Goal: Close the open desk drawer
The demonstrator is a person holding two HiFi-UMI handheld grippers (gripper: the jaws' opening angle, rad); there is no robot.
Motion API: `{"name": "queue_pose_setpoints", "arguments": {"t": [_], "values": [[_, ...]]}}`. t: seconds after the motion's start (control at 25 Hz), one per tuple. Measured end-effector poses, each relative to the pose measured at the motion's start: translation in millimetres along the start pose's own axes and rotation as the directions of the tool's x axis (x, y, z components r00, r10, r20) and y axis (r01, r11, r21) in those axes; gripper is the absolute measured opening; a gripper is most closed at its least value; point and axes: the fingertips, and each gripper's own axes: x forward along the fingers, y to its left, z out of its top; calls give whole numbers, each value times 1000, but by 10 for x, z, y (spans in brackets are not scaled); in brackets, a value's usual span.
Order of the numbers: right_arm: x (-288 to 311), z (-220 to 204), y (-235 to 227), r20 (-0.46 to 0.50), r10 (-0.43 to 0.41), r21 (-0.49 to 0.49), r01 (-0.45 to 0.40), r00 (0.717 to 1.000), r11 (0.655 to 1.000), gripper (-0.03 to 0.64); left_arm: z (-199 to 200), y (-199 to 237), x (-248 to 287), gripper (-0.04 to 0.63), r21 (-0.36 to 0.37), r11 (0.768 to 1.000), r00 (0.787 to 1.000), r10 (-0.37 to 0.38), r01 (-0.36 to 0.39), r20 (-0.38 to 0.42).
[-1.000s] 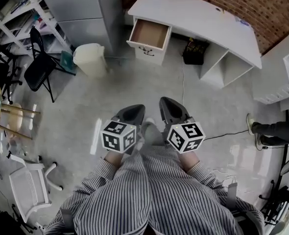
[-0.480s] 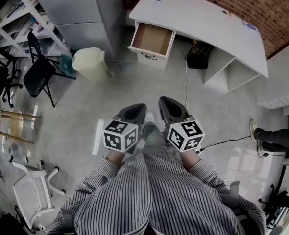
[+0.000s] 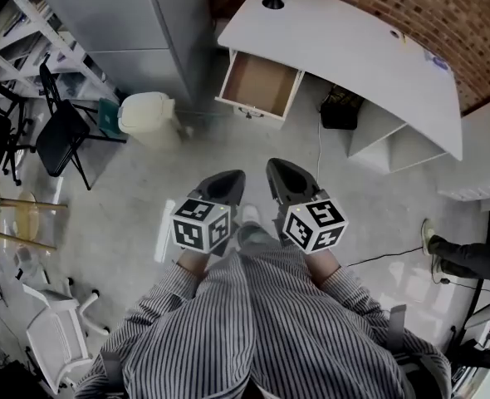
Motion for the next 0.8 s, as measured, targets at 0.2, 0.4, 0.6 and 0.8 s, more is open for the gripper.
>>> {"name": "queue_pose_setpoints", "arguments": {"t": [0.2, 0.4, 0.6, 0.8], "values": [[341, 301, -415, 28, -6, -14, 6, 1000, 1000, 17, 318, 194, 432, 12, -10, 1000, 1000, 7, -7, 8], [628, 539, -738, 35, -4, -13, 4, 999, 1000, 17, 615, 401, 761, 12, -24, 999, 999, 26, -25, 22], [805, 593, -881, 11, 9, -13, -9, 1000, 1000, 17, 713, 503, 931, 12, -49, 998, 999, 38, -37, 18], [892, 522, -928, -22, 24, -3, -24, 999, 1000, 17, 723, 570, 1027, 12, -64, 997, 999, 44, -44, 3]]}}
